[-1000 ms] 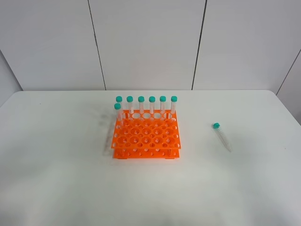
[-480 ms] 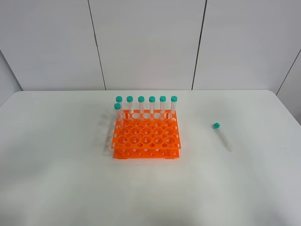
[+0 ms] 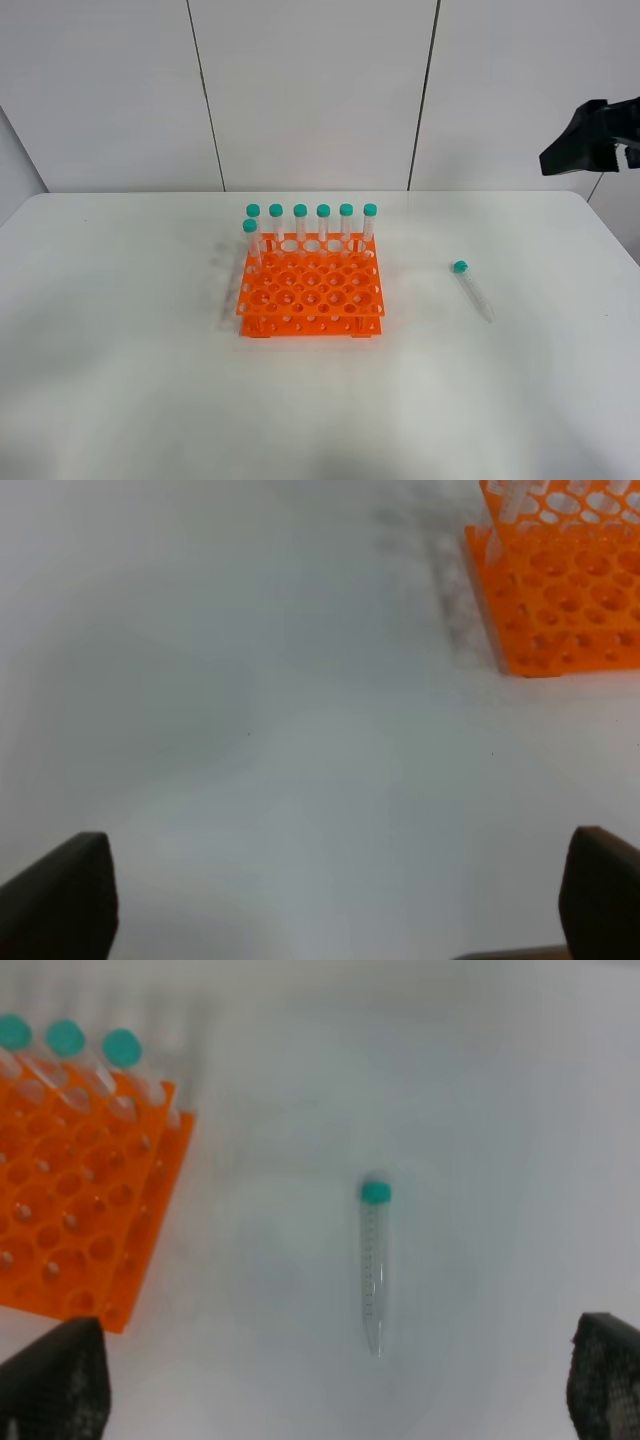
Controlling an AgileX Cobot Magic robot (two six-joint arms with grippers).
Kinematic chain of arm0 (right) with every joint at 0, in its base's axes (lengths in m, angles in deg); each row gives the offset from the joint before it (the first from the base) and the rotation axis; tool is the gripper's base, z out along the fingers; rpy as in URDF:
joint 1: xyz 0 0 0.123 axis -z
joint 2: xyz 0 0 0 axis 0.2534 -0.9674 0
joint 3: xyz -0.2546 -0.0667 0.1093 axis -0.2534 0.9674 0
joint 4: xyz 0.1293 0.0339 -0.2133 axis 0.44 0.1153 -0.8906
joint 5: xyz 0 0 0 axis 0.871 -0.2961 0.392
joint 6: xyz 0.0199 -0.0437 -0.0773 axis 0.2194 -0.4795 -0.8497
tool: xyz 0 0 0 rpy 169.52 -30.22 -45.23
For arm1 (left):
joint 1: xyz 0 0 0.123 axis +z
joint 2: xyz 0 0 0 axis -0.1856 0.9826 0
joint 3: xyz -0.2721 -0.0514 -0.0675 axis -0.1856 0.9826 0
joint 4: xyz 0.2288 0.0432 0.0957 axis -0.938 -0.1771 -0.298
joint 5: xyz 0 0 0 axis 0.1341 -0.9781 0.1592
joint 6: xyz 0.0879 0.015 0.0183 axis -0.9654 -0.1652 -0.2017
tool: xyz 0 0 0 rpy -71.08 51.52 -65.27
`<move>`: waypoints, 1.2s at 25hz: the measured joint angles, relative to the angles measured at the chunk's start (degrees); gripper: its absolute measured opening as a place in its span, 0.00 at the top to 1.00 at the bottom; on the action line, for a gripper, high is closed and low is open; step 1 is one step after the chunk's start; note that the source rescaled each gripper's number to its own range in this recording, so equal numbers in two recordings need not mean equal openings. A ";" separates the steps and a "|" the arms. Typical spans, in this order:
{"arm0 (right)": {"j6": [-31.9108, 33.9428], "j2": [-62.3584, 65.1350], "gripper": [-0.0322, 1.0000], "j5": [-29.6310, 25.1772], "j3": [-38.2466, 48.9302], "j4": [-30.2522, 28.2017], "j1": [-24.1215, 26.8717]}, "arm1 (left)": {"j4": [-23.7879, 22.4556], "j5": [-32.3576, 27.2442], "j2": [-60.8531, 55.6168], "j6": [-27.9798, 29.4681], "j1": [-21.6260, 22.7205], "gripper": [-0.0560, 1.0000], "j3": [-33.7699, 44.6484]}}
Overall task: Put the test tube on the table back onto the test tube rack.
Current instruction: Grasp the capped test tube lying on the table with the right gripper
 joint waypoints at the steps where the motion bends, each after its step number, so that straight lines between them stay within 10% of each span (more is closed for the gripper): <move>1: -0.02 -2.65 0.00 -0.88 -1.68 0.00 0.00 | 0.00 0.00 0.00 0.00 0.00 0.00 0.00; 30: 11.75 -39.52 0.03 -3.11 -13.03 -16.77 -11.14 | 0.00 0.00 0.00 0.00 0.00 0.00 0.00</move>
